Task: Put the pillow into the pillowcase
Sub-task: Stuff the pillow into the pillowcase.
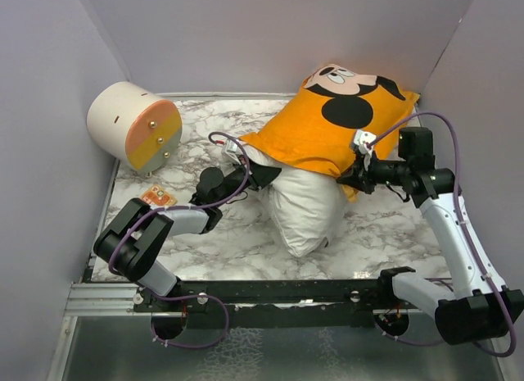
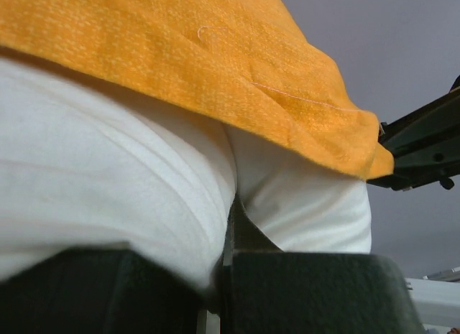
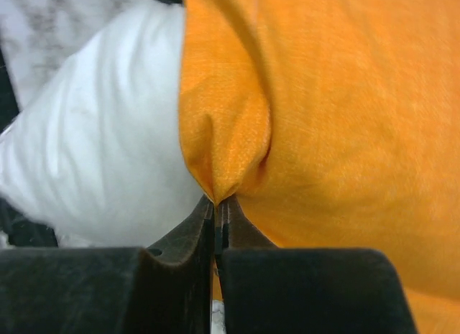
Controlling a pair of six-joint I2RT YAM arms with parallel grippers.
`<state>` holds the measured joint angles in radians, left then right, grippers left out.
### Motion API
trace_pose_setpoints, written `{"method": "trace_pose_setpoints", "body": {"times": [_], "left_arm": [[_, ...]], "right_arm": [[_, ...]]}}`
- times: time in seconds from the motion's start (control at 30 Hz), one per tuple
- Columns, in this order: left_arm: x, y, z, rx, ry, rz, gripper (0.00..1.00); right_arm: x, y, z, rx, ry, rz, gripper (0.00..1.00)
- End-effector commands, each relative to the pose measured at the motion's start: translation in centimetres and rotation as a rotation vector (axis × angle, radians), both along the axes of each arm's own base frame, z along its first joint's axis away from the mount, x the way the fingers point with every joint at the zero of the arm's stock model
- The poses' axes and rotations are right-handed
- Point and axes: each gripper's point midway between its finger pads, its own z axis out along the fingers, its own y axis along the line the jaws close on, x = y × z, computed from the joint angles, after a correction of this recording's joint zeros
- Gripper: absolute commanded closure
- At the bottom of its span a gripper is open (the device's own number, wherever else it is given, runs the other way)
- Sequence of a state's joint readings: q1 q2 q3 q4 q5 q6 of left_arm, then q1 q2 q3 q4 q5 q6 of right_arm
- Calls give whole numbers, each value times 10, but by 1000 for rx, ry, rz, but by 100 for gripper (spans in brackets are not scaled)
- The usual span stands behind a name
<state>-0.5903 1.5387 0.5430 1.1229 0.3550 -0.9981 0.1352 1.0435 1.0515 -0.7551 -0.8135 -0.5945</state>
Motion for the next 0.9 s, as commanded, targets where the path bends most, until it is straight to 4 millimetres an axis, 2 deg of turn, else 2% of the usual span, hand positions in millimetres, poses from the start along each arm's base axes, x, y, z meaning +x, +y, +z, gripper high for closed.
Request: {"method": "trace_pose_setpoints", "body": {"times": [0.0,0.1,0.2,0.27,0.3,0.43,0.47,0.6,0.67,0.73,0.87], "left_arm": [[-3,-8,18,-3,-75,-48,100],[-1,-11,23,-3,-89,-55,100],[0,-14,28,3,-104,-59,100],[0,-18,30,13,-113,-65,100],[-1,-19,30,18,-119,-70,100],[-9,-17,32,47,-163,-84,98],[-11,-14,32,62,-184,-79,92],[-13,11,22,210,-218,8,48],[-18,28,25,282,-230,35,37],[-29,45,20,368,-203,35,34],[-61,72,32,437,-187,39,32]], "right_arm": [[-65,46,52,282,95,415,100],[-62,55,82,361,113,502,100],[-50,63,113,411,124,545,100],[-38,66,126,424,144,534,100],[-23,67,128,404,115,505,100],[18,63,113,378,88,288,100],[22,60,105,372,94,261,100],[31,45,84,356,136,197,100],[34,41,78,345,132,168,100],[35,39,73,347,137,155,100],[38,35,65,360,164,139,100]]}}
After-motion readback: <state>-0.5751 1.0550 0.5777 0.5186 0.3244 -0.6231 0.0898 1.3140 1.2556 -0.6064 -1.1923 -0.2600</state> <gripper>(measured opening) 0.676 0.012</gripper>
